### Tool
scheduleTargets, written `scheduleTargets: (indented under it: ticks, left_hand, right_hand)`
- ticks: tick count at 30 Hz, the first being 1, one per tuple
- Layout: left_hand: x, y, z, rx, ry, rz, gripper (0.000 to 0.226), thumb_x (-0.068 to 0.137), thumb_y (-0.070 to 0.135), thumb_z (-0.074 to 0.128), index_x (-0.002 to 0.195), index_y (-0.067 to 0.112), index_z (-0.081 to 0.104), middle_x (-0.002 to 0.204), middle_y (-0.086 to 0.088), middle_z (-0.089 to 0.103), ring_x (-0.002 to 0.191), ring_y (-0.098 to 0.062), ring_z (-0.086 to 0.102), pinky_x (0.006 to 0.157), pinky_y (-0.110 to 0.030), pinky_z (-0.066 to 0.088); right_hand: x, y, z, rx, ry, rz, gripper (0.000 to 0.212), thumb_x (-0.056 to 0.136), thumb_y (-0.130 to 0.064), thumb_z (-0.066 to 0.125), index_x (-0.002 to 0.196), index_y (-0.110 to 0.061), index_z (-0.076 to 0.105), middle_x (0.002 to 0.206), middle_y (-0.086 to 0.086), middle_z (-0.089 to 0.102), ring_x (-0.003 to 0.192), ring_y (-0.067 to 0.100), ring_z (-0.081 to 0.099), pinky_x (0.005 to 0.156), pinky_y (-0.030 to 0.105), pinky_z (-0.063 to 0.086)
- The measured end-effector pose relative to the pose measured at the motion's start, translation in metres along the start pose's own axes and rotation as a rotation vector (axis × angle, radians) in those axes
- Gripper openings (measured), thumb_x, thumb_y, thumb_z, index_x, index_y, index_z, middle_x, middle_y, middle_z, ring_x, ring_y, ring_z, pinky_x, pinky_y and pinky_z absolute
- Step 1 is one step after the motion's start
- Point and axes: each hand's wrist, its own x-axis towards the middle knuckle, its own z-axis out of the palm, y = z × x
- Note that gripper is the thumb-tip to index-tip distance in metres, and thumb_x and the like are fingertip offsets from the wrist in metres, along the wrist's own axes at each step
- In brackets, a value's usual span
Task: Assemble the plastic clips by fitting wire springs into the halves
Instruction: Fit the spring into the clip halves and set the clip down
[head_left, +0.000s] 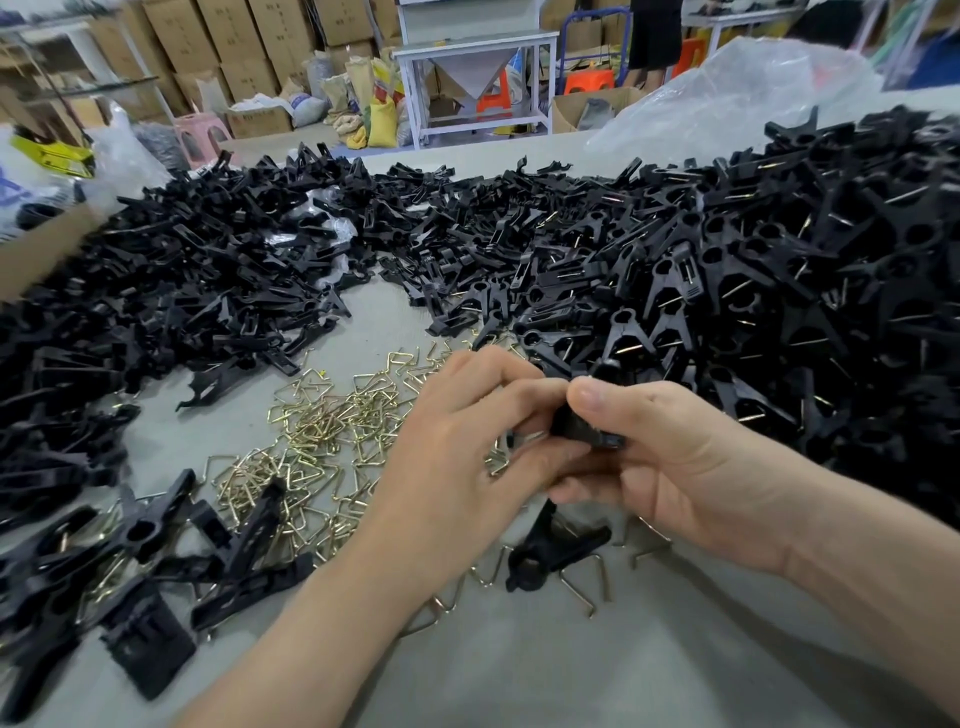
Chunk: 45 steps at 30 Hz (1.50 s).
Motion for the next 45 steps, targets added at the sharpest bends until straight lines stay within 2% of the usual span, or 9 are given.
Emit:
scheduleTargets:
  ticks: [7, 13, 18, 23, 28, 31, 37, 41, 45]
  left_hand:
    - [-0.001, 0.001, 0.002, -0.058, -0.029, -0.021, 0.021, 0.087, 0.028, 0.061, 0.103, 0.016, 0.069, 0.096, 0.007, 0.055, 0.088, -0.009, 0.053, 0.078, -0.016, 0.042]
    - [-0.001, -0.001, 0.002, -0.075, 0.005, -0.006, 0.023, 0.086, 0.021, 0.064, 0.106, 0.009, 0.069, 0.096, 0.005, 0.056, 0.089, -0.007, 0.054, 0.078, -0.017, 0.044]
    - [0.001, -0.001, 0.001, -0.096, 0.032, -0.009, 0.026, 0.084, 0.017, 0.065, 0.107, 0.005, 0.069, 0.095, 0.006, 0.056, 0.084, -0.006, 0.054, 0.078, -0.015, 0.043]
    - [0.001, 0.000, 0.000, -0.090, -0.005, -0.023, 0.027, 0.085, 0.019, 0.064, 0.109, 0.006, 0.069, 0.096, 0.004, 0.055, 0.086, -0.004, 0.051, 0.081, -0.012, 0.041]
    - [0.000, 0.000, 0.001, -0.085, -0.050, -0.039, 0.028, 0.086, 0.023, 0.067, 0.107, 0.006, 0.070, 0.127, -0.003, 0.050, 0.095, -0.011, 0.057, 0.091, -0.014, 0.041]
    - [0.000, 0.002, 0.001, -0.098, -0.052, -0.035, 0.029, 0.085, 0.024, 0.066, 0.107, 0.005, 0.070, 0.129, -0.001, 0.051, 0.094, -0.005, 0.057, 0.091, -0.012, 0.040]
    - [0.001, 0.002, 0.001, -0.172, -0.029, -0.037, 0.028, 0.087, 0.021, 0.064, 0.107, 0.003, 0.069, 0.125, -0.001, 0.055, 0.095, -0.003, 0.059, 0.086, -0.016, 0.046]
    - [0.000, 0.001, 0.002, -0.222, -0.034, -0.029, 0.028, 0.087, 0.020, 0.061, 0.107, 0.001, 0.068, 0.122, 0.002, 0.057, 0.112, -0.006, 0.055, 0.090, -0.029, 0.051]
    - [0.000, 0.000, 0.001, -0.276, -0.039, -0.033, 0.023, 0.086, 0.016, 0.062, 0.104, 0.004, 0.068, 0.118, 0.011, 0.057, 0.111, -0.002, 0.055, 0.086, -0.022, 0.052]
  right_hand:
    - [0.001, -0.002, 0.002, -0.056, 0.013, -0.037, 0.056, 0.070, -0.036, 0.069, 0.095, 0.014, 0.064, 0.089, 0.025, 0.064, 0.074, 0.021, 0.066, 0.064, 0.022, 0.054]
    - [-0.004, -0.003, 0.001, 0.083, -0.045, 0.048, 0.039, 0.076, -0.039, 0.072, 0.094, -0.004, 0.074, 0.090, 0.014, 0.068, 0.077, 0.019, 0.068, 0.068, 0.025, 0.057]
    - [-0.005, -0.004, -0.003, 0.101, -0.061, 0.039, 0.061, 0.055, -0.045, 0.086, 0.097, -0.004, 0.073, 0.084, 0.008, 0.068, 0.072, 0.014, 0.066, 0.065, 0.024, 0.056]
    - [-0.003, -0.002, -0.005, 0.027, -0.050, -0.033, 0.053, 0.057, -0.045, 0.083, 0.091, -0.004, 0.075, 0.084, 0.007, 0.070, 0.068, 0.010, 0.064, 0.064, 0.020, 0.055]
    - [-0.002, 0.000, -0.006, 0.007, -0.038, -0.050, 0.049, 0.058, -0.039, 0.081, 0.092, -0.004, 0.075, 0.086, 0.009, 0.068, 0.065, 0.012, 0.059, 0.064, 0.020, 0.054]
    - [-0.001, 0.001, -0.006, 0.038, -0.046, -0.047, 0.066, 0.053, -0.047, 0.085, 0.095, 0.002, 0.071, 0.086, 0.011, 0.066, 0.065, 0.013, 0.056, 0.064, 0.020, 0.052]
    - [-0.002, -0.001, -0.007, 0.068, -0.103, -0.064, 0.047, 0.061, -0.042, 0.082, 0.091, -0.007, 0.074, 0.090, 0.008, 0.069, 0.071, 0.011, 0.060, 0.073, 0.022, 0.052]
    - [-0.004, -0.002, -0.008, 0.099, -0.095, -0.050, 0.028, 0.071, -0.034, 0.077, 0.089, -0.013, 0.077, 0.095, 0.012, 0.071, 0.074, 0.013, 0.063, 0.072, 0.023, 0.055]
    - [-0.004, -0.002, -0.008, 0.094, -0.094, -0.061, 0.031, 0.074, -0.033, 0.065, 0.090, -0.010, 0.076, 0.096, 0.016, 0.068, 0.075, 0.016, 0.062, 0.073, 0.025, 0.055]
